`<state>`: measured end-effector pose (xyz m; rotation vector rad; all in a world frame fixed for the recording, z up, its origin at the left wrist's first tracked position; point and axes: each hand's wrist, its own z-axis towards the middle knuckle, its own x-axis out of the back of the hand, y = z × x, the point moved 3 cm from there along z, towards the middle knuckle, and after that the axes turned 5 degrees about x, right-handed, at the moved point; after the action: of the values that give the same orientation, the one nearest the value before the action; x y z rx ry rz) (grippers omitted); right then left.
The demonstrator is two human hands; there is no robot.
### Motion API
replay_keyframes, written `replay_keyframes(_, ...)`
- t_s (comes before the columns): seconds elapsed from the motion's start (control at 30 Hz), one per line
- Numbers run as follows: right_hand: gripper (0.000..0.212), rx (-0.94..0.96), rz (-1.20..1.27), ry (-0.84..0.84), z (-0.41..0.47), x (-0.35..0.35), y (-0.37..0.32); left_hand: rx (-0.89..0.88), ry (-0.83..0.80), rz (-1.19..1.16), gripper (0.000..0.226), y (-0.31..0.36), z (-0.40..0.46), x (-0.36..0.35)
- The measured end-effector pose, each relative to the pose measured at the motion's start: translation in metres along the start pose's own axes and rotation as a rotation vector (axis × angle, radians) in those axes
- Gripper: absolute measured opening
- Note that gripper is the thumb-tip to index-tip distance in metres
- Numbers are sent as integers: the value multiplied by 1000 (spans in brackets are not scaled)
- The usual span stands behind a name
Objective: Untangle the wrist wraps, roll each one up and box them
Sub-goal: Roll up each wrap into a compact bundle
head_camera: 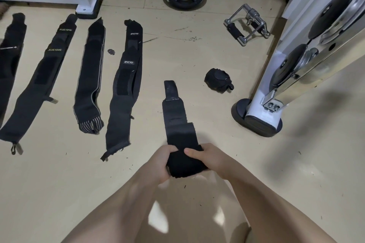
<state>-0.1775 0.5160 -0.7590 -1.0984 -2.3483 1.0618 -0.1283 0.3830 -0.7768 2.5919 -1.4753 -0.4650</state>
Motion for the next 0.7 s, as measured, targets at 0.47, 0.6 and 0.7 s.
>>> replay_keyframes(0.47,37,-16,-12,143,2,-1,-15,-204,69,-34,18,19,2,-8)
replay_keyframes(0.6,29,-123,-52,97,1,10,-24,-283,54,4,27,23,-5,-17)
replay_keyframes(0.7,5,-201,-78,104,1,14,-26,-327,19,1,39,30,-13,-19)
